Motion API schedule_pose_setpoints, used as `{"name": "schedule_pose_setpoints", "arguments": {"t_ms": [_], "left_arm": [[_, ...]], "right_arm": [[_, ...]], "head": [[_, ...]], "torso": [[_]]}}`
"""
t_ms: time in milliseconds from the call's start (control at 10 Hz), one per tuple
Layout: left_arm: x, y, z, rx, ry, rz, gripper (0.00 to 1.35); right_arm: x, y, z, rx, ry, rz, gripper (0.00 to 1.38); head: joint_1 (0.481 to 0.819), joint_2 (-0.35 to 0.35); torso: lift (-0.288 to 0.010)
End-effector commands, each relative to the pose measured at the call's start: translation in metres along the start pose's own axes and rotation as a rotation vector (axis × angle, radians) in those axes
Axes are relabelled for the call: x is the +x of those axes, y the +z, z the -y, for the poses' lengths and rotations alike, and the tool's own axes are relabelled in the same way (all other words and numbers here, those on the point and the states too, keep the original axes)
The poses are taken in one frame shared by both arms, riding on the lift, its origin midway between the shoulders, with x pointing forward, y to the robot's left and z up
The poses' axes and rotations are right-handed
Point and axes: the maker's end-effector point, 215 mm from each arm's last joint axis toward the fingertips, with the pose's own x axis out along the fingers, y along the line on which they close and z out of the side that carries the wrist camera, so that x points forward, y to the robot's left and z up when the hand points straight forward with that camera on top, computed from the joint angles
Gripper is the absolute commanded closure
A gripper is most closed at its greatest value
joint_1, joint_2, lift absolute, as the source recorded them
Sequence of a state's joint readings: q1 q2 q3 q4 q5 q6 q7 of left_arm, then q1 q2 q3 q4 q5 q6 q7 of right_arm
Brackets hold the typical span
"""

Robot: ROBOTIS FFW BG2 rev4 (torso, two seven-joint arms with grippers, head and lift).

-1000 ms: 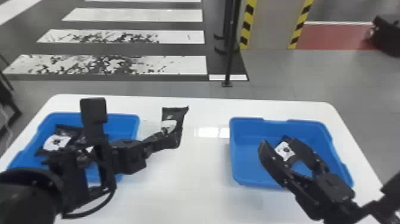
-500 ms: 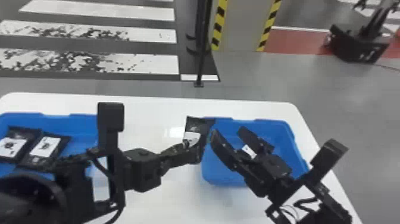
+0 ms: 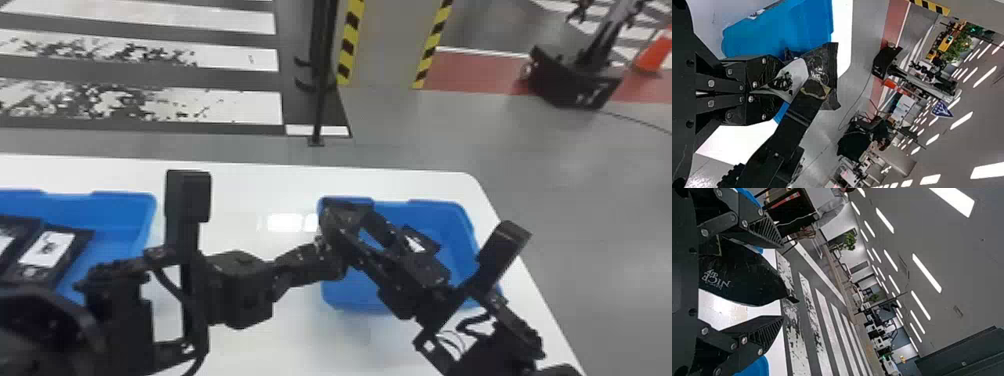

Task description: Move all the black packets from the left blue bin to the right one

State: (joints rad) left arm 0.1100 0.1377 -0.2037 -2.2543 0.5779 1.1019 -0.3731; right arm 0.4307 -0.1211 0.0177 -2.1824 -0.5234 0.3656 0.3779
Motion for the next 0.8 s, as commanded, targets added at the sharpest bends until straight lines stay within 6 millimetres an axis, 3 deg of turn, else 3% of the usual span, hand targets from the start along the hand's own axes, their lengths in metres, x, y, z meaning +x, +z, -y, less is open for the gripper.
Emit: {"name": "schedule_pose_setpoints", "arguments": {"t_ms": [0,200,400,500,600,700], "left_arm": [[0.0,-0.001,0.001,0.0,-0.001,-0.001,1.2],[-0.001,0.004,-0.003,-0.002,0.008,0.009,1.2],[-0.006,0.008,-0.01,-0.027,0.025,0.028,0.99],[-0.009,0.002,-0.014,-0.051,0.031,0.024,0.58],[-0.015,-0.005,-0.022,-0.075,0.049,0.028,0.17],[-0.022,-0.002,-0.022,-0.077,0.05,0.048,0.1]], "right_arm": [[0.001,0.005,0.0,0.005,-0.002,0.018,1.26],[0.002,0.003,-0.005,0.025,0.017,0.014,1.28],[0.002,0.002,-0.009,0.052,0.037,0.012,1.28],[0.005,0.004,-0.009,0.057,0.04,0.017,1.28],[0.007,0.011,0.007,0.046,0.019,0.034,1.28],[0.009,0.017,0.028,0.03,-0.011,0.041,1.28]], "head": [[0.695,-0.197],[0.695,-0.199],[0.695,-0.184],[0.695,-0.174],[0.695,-0.17],[0.695,-0.166]], "torso": [[-0.15],[-0.15],[-0.15],[-0.15],[-0.15],[-0.15]]}}
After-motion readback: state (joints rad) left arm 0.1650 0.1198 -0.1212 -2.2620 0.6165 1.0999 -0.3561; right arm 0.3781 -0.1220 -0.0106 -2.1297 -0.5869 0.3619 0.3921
